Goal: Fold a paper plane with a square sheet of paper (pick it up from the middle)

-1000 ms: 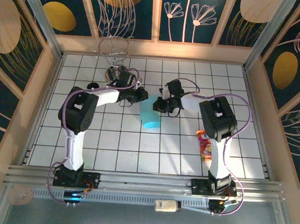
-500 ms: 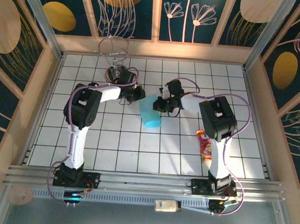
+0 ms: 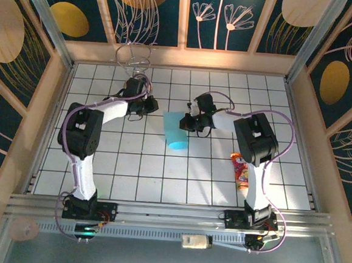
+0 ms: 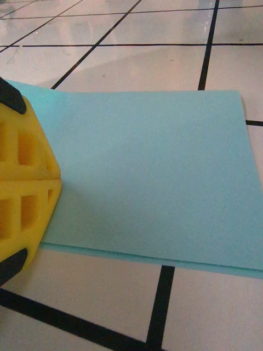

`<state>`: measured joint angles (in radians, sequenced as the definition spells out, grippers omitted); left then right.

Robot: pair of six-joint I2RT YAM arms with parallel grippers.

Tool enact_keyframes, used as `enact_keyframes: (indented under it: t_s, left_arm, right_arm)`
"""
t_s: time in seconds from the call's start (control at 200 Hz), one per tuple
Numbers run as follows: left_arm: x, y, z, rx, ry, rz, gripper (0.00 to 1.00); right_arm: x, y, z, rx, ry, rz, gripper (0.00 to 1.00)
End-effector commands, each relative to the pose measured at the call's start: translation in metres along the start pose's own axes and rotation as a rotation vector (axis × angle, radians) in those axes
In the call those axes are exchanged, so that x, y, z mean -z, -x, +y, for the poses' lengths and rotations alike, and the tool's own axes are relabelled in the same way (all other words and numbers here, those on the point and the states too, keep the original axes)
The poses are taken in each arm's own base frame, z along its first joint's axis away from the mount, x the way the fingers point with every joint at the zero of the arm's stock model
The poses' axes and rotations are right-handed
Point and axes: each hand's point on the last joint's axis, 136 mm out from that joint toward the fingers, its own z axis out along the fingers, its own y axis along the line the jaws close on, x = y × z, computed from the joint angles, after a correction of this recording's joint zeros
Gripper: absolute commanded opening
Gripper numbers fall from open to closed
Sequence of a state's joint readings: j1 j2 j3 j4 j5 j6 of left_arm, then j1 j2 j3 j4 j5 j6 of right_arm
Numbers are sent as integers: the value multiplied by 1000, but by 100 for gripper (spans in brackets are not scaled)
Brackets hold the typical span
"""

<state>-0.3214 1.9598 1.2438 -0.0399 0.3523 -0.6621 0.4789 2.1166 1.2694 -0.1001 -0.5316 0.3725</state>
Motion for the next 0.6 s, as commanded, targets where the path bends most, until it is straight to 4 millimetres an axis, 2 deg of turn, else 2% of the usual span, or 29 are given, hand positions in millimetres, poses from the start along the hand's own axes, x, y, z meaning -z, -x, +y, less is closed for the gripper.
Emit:
enact_keyframes:
  t_s: [0.0,0.06,0.16,0.18,0.27,0.385,0.465,0.49,0.596]
  left_arm:
    - [11,-35,-41,40,-147,48,13]
    - [14,-54,-53,79,-209,77,13]
    - [16,-79,-62,138,-273,128,13]
    - [15,-89,-57,153,-268,150,12]
    - [10,-108,-56,171,-275,206,12]
    - [1,-118,-52,157,-234,242,12]
    - [-6,-125,-40,162,-185,266,12]
    - [-6,-117,-48,151,-199,253,12]
    - [-15,-123,-35,159,-151,275,12]
  right_arm:
    - [-11,-104,-137,-205,-462,251,0]
    - [-12,-105,-136,-211,-456,250,0]
    - [-13,-106,-136,-218,-456,251,0]
    - [-13,-106,-136,-219,-457,251,0]
    - [-14,-107,-137,-221,-458,255,0]
    - [-15,-107,-136,-221,-456,255,0]
    - [-15,-105,-135,-223,-456,253,0]
    - [-15,-105,-135,-223,-456,253,0]
    - [-15,-105,-136,-223,-459,253,0]
